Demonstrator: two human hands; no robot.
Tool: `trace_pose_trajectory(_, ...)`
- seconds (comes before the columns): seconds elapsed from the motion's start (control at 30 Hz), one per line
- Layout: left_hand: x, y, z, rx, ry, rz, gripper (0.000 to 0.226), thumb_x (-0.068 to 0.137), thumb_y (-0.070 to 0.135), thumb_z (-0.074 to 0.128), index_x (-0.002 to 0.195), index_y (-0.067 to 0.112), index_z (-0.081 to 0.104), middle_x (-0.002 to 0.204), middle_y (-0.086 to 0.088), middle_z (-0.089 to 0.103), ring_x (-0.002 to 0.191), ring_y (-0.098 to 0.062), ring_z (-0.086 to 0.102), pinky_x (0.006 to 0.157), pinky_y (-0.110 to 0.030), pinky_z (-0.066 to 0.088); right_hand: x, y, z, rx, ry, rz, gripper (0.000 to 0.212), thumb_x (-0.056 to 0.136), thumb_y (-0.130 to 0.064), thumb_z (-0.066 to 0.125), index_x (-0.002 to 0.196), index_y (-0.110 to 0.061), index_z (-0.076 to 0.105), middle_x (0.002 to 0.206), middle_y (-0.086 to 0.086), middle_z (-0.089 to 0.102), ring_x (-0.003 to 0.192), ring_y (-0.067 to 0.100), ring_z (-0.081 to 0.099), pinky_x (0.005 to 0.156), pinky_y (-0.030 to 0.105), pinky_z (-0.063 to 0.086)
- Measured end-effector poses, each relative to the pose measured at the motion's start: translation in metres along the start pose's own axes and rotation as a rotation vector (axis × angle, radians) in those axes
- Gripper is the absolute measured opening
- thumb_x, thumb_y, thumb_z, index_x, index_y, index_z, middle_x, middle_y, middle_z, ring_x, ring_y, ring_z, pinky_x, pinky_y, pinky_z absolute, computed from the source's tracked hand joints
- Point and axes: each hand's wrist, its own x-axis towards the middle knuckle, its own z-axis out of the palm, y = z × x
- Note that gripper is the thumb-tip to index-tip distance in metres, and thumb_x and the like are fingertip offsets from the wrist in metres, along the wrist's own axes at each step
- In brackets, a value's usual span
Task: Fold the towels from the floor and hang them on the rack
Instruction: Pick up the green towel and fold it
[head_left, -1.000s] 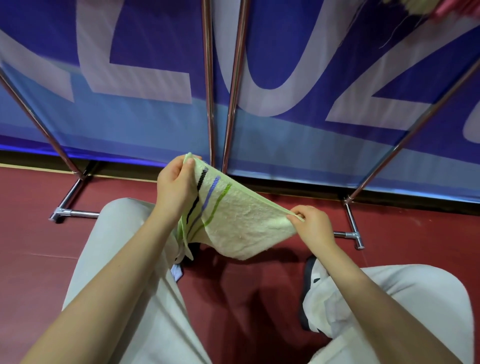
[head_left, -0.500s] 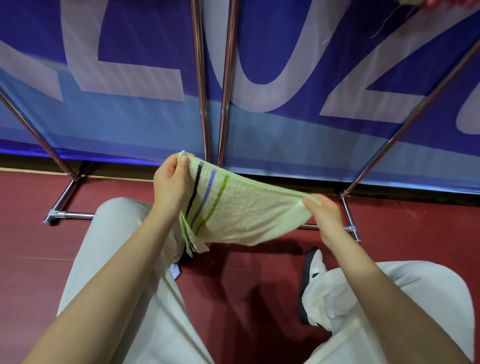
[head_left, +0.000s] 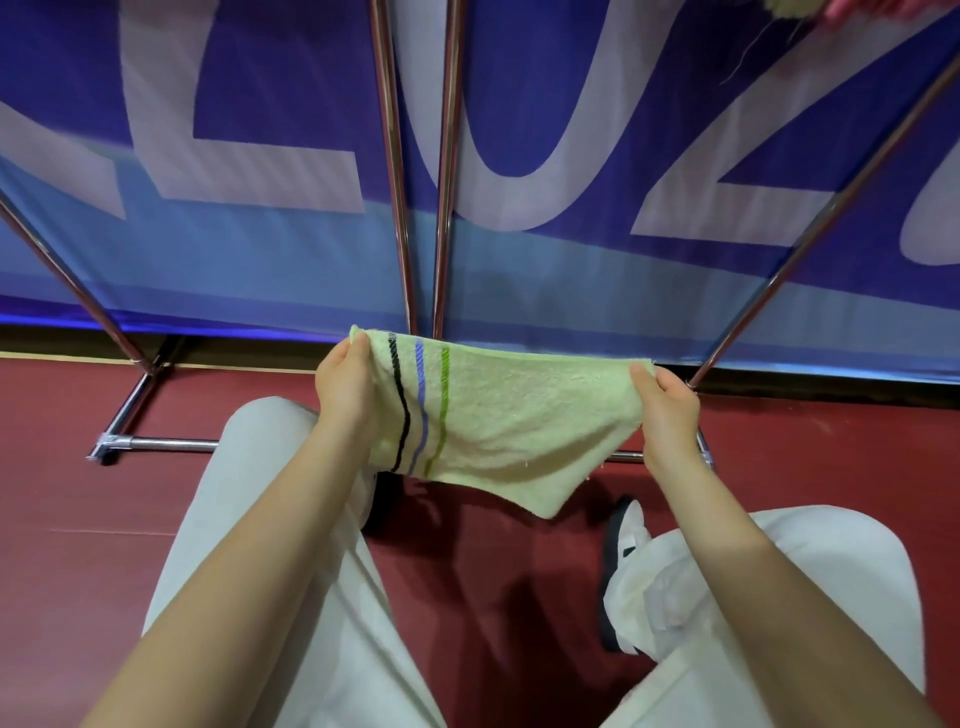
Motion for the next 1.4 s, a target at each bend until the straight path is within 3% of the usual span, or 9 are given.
trace_pose_trajectory(0.13, -0.003, 0.001, 0.014, -0.110, -0.014, -0.182, 0.025, 0.090, 0.040, 0.060, 0.077, 0.018, 0.060, 0.086, -0.004, 0.059, 0.081, -0.019, 0.056, 0.076, -0.031, 0.048, 0.005, 0.001, 0.008, 0.097, 0.125, 0.139, 0.024, 0.089, -0.012, 0.061, 0.069, -0.016, 0.048, 0.056, -0.009, 0.038, 0.054, 0.007, 0.033, 0.053, 0.022, 0.029)
trace_pose_trajectory(0.37, -0.030, -0.001, 0.049, -0.228, -0.107, -0.277, 0.015, 0.097, 0.024, 0.056, 0.090, 0.012, 0.064, 0.085, -0.002, 0.064, 0.072, -0.014, 0.060, 0.061, -0.022, 0.050, 0.008, 0.002, 0.027, 0.246, 0.207, 0.340, 0.018, 0.086, -0.009, 0.065, 0.083, 0.008, 0.060, 0.074, 0.004, 0.052, 0.075, 0.019, 0.049, 0.069, 0.032, 0.041)
trace_pose_trajectory(0.5, -0.045, -0.005, 0.069, -0.260, -0.177, -0.318, 0.016, 0.099, 0.019, 0.052, 0.089, 0.012, 0.062, 0.082, -0.004, 0.063, 0.067, -0.015, 0.059, 0.041, -0.016, 0.047, 0.004, 0.002, 0.045, 0.229, 0.150, 0.312, 0.012, 0.086, -0.011, 0.066, 0.080, -0.001, 0.061, 0.084, 0.008, 0.053, 0.081, 0.020, 0.048, 0.073, 0.034, 0.041)
trace_pose_trajectory(0.57, -0.054, -0.010, 0.080, -0.241, -0.225, -0.328, 0.019, 0.099, 0.021, 0.050, 0.085, 0.013, 0.061, 0.077, -0.006, 0.062, 0.062, -0.018, 0.059, 0.042, -0.019, 0.049, 0.002, 0.003, 0.054, 0.208, 0.113, 0.294, 0.009, 0.086, -0.012, 0.066, 0.081, -0.006, 0.061, 0.085, 0.008, 0.054, 0.081, 0.020, 0.049, 0.074, 0.034, 0.042)
trace_pose_trajectory(0.7, -0.067, -0.021, 0.095, -0.239, -0.279, -0.358, 0.021, 0.095, 0.016, 0.052, 0.079, 0.015, 0.066, 0.071, -0.004, 0.062, 0.056, -0.016, 0.059, 0.054, -0.025, 0.050, -0.008, -0.001, 0.066, 0.136, 0.001, 0.192, 0.037, 0.081, -0.018, 0.065, 0.084, 0.016, 0.050, 0.082, 0.004, 0.047, 0.076, 0.018, 0.040, 0.068, 0.033, 0.032)
trace_pose_trajectory(1.03, -0.078, -0.033, 0.107, -0.281, -0.279, -0.333, 0.020, 0.098, 0.019, 0.050, 0.097, 0.013, 0.069, 0.087, -0.002, 0.070, 0.069, -0.011, 0.067, 0.054, -0.019, 0.052, -0.028, -0.004, 0.078, -0.169, -0.206, -0.050, 0.040, 0.094, -0.022, 0.054, 0.056, -0.013, 0.044, 0.057, 0.001, 0.039, 0.058, 0.013, 0.035, 0.059, 0.030, 0.028)
trace_pose_trajectory(1.13, -0.076, -0.033, 0.106, -0.290, -0.259, -0.332, 0.020, 0.098, 0.020, 0.051, 0.098, 0.010, 0.069, 0.090, -0.005, 0.070, 0.075, -0.015, 0.067, 0.064, -0.024, 0.055, -0.035, -0.004, 0.078, -0.228, -0.276, -0.070, 0.033, 0.095, -0.028, 0.051, 0.066, -0.018, 0.062, 0.065, -0.005, 0.057, 0.065, 0.010, 0.051, 0.064, 0.029, 0.040)
trace_pose_trajectory(1.27, -0.072, -0.033, 0.104, -0.269, -0.286, -0.302, 0.029, 0.100, 0.020, 0.047, 0.110, 0.001, 0.068, 0.104, -0.017, 0.070, 0.094, -0.029, 0.069, 0.083, -0.037, 0.057, -0.038, -0.011, 0.074, -0.202, -0.322, -0.072, 0.017, 0.090, -0.007, 0.059, 0.090, -0.019, 0.071, 0.086, -0.005, 0.071, 0.084, 0.012, 0.066, 0.078, 0.027, 0.055)
trace_pose_trajectory(1.4, -0.071, -0.028, 0.101, -0.232, -0.379, -0.262, 0.033, 0.102, 0.018, 0.043, 0.104, -0.001, 0.069, 0.088, -0.015, 0.069, 0.072, -0.022, 0.065, 0.058, -0.025, 0.052, -0.043, -0.021, 0.071, -0.131, -0.403, -0.020, 0.021, 0.087, 0.002, 0.062, 0.086, -0.018, 0.067, 0.075, 0.002, 0.065, 0.062, 0.007, 0.063, 0.056, 0.021, 0.053)
